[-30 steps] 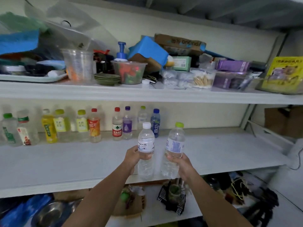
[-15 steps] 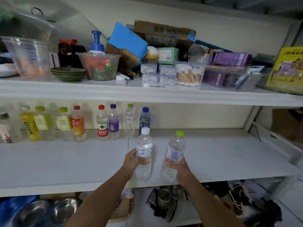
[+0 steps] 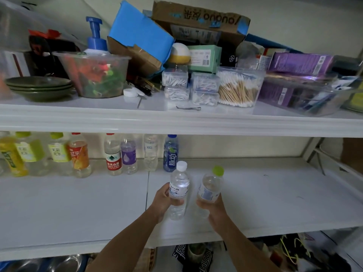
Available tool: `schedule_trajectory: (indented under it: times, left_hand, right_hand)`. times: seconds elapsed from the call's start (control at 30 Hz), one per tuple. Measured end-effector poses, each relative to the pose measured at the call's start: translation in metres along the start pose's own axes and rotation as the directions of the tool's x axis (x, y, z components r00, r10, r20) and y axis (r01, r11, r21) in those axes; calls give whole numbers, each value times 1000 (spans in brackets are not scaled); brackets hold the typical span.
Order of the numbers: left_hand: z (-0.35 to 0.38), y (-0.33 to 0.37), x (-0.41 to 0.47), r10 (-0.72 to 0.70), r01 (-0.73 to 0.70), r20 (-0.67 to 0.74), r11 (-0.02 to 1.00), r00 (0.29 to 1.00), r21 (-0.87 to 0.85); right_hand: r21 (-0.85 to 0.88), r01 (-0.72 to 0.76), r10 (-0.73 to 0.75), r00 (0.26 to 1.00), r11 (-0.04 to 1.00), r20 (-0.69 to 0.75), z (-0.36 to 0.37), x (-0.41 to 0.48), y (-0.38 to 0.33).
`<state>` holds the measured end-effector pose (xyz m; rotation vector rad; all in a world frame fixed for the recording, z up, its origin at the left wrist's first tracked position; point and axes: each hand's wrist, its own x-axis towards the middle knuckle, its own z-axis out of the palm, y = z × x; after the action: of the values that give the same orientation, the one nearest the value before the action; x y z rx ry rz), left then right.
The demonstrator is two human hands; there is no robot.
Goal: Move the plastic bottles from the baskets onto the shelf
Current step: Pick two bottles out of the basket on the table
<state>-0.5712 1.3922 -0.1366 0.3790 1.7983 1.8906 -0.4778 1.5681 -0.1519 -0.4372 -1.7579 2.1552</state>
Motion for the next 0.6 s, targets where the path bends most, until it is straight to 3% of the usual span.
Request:
schedule_trajectory:
  times: [0.33, 0.6]
  left_hand:
    - [-9, -16, 12, 1, -5, 68, 998, 998, 57]
    - [-13, -29, 17, 50, -73, 76, 934, 996, 348]
  right_hand:
    - [-184, -41, 35, 999, 982, -35, 6, 15, 15]
    - [-444, -57, 37, 998, 894, -52, 1, 8, 20]
